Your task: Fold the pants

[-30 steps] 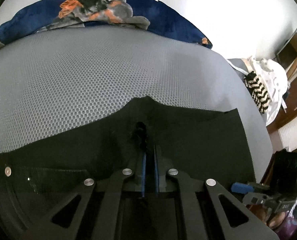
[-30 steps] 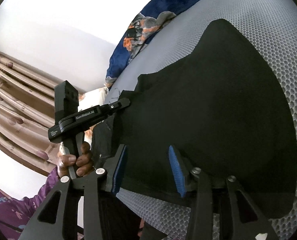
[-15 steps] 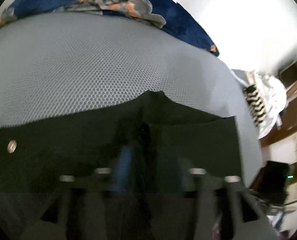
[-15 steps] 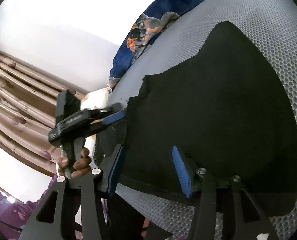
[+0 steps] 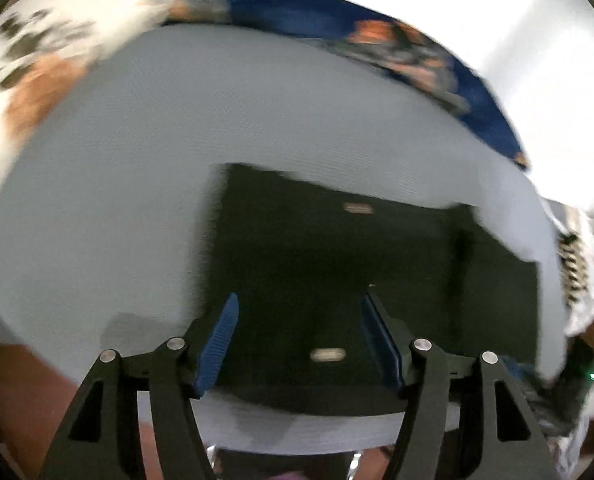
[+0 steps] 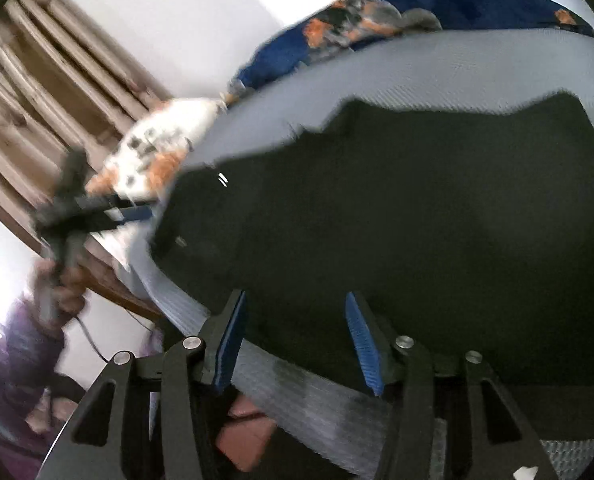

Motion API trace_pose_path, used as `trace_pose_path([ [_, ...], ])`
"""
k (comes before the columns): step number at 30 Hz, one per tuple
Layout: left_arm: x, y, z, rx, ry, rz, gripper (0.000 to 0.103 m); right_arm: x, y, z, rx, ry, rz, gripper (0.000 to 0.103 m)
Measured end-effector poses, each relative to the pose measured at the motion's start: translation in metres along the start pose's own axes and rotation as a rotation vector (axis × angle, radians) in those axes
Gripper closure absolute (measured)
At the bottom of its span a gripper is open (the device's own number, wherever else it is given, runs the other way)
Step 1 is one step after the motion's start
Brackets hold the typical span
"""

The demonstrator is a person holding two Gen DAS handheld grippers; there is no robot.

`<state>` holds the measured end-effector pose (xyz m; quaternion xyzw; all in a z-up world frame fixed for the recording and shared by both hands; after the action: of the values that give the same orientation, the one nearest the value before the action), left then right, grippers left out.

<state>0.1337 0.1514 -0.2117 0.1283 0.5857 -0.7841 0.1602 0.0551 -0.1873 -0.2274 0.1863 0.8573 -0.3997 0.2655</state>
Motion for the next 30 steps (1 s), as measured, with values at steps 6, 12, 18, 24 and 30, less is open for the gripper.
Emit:
trace_pose_path([
  [6,0.000,0.006,-0.053,-0.012,-0.008,0.007,0.039,-0.027,-0.037,-0.026,-0.125,0.082,0.105,0.054],
  [12,0.001,-0.009,-0.050,0.146,-0.066,0.067,0.038,0.005,-0.039,-0.030,-0.059,0.074,0.023,0.054],
  [18,0.019,-0.014,0.027,0.373,0.057,-0.094,0.038,0.034,-0.032,-0.015,-0.302,0.387,0.029,0.053],
  [24,0.041,-0.006,0.072,0.485,0.066,-0.205,0.038,0.041,0.003,-0.020,-0.483,0.624,-0.016,0.050],
  [30,0.013,-0.020,0.025,0.353,0.001,-0.068,0.038,0.020,-0.009,-0.048,-0.386,0.419,-0.007,0.050],
])
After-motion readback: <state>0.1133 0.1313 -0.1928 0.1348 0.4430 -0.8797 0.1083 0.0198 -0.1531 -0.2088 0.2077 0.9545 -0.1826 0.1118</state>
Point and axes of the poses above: each gripper's, at about its wrist camera, not at the fingertips, and y roughly the way its jaws point, z to its right, x to its underside, the point moved 8 cm from there along y, roughly the way its jaws point
